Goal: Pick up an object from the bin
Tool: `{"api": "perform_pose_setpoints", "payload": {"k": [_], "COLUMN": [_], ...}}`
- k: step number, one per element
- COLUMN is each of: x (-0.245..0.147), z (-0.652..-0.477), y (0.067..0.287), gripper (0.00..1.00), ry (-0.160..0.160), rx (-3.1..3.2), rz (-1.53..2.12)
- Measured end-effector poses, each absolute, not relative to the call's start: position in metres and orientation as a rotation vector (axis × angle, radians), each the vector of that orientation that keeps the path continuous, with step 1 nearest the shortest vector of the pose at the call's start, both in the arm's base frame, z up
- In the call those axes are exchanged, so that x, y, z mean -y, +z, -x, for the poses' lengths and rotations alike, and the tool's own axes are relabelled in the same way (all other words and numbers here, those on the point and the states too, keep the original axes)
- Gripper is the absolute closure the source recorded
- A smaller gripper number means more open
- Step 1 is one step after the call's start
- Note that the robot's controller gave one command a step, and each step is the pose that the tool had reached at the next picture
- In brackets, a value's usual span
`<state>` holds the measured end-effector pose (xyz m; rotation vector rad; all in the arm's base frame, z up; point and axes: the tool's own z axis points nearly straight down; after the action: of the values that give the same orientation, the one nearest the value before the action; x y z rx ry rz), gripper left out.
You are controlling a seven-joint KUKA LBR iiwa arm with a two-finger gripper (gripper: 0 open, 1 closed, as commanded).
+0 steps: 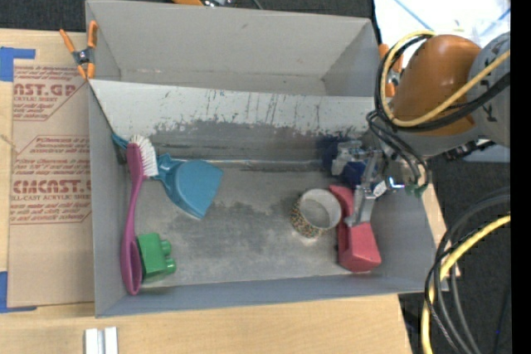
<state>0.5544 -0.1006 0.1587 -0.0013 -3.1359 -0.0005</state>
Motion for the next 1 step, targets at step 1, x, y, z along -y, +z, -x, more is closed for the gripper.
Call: {"api": "perform_pose_setpoints", "payload": {"k": [1], "x": [0.0998], "z": [-0.5562], "y": [0.1631], "gripper": [0.00], "ry": [0.001], "rx": [3.145], "rz": [-0.001]}}
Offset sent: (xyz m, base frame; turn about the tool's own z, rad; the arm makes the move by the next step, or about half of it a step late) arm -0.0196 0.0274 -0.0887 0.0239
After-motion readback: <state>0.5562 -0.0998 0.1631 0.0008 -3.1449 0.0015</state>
